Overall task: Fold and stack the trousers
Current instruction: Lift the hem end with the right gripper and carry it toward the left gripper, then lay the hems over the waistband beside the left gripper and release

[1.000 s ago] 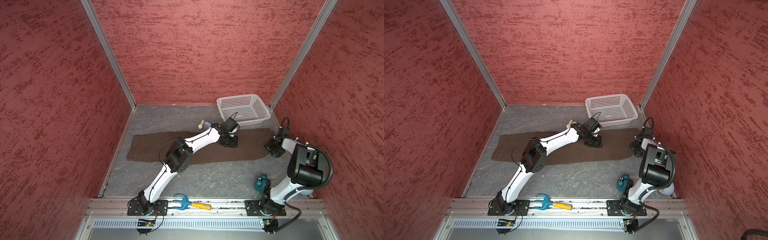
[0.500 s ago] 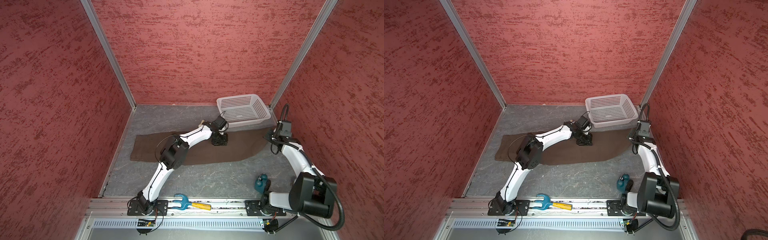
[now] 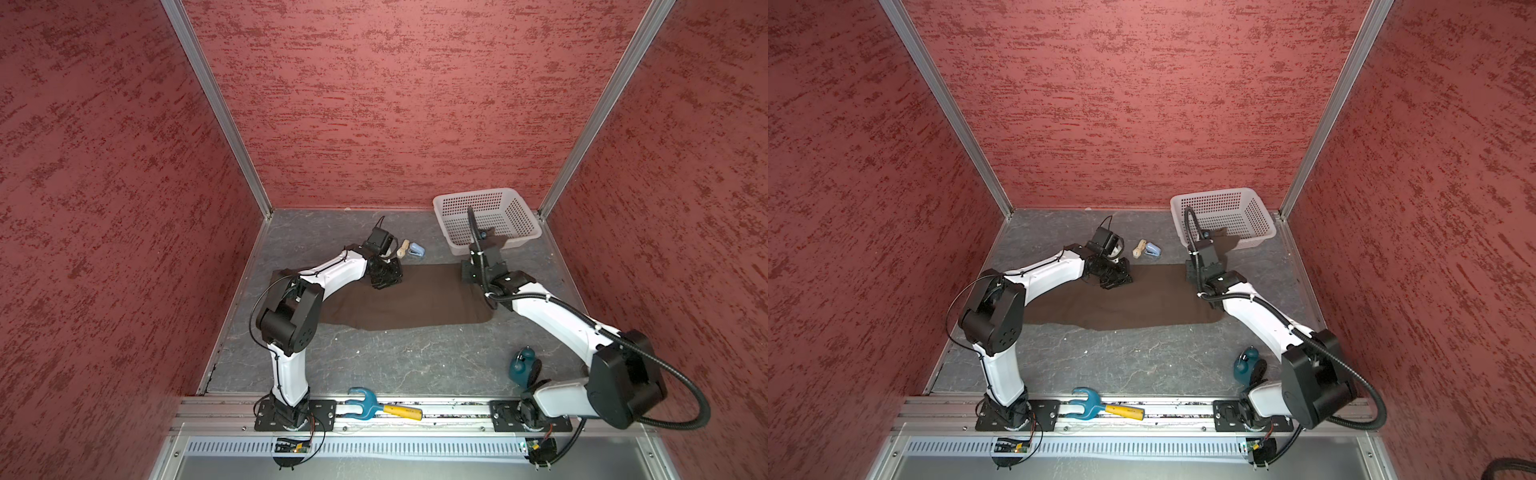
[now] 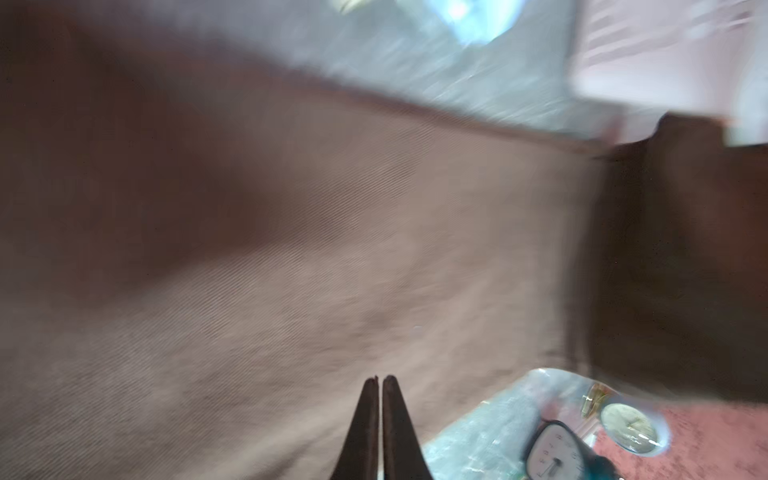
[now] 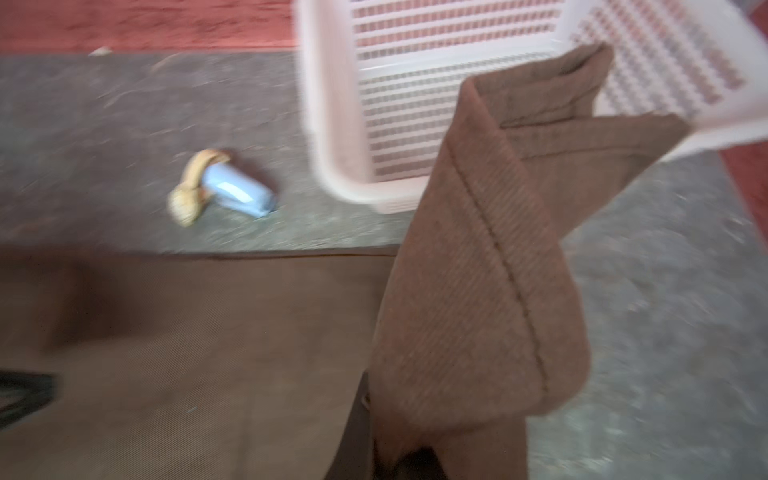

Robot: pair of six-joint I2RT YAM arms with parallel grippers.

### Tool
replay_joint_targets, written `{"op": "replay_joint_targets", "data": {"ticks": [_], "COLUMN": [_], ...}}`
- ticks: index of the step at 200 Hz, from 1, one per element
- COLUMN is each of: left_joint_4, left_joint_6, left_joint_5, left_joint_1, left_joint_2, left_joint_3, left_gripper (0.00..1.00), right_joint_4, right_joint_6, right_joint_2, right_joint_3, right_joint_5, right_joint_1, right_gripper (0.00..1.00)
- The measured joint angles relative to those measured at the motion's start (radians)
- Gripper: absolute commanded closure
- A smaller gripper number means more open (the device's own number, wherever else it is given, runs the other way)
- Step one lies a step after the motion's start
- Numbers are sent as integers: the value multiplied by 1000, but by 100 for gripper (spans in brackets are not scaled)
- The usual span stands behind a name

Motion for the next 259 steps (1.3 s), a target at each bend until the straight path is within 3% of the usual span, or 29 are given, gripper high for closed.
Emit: {"op": "replay_joint_targets", "data": {"ticks": [32, 76, 167, 208, 259], "left_joint_4": [29, 59, 69, 76, 67], "left_joint_6": [-24, -32, -32, -47, -61], "left_joint_5": [11, 13, 29, 28, 14], "left_joint_1": [0, 1, 7, 10, 21], "left_joint_2": [49, 55, 64, 64, 68], "left_joint_3": [-83, -82, -79, -72, -52], "left_gripper": [100, 100, 100, 76, 74], "right_joint_4": [26, 47, 117, 142, 142], "right_joint_6": [19, 53, 102, 104, 73], "right_joint_2": [71, 155, 190, 223, 317], "right_joint_3": [19, 21, 21, -8, -59], "right_joint_5": [25, 26, -7, -14, -6], "right_joint_1": [146, 258, 364, 380, 439], "right_gripper": [100, 100, 100, 100, 100]}}
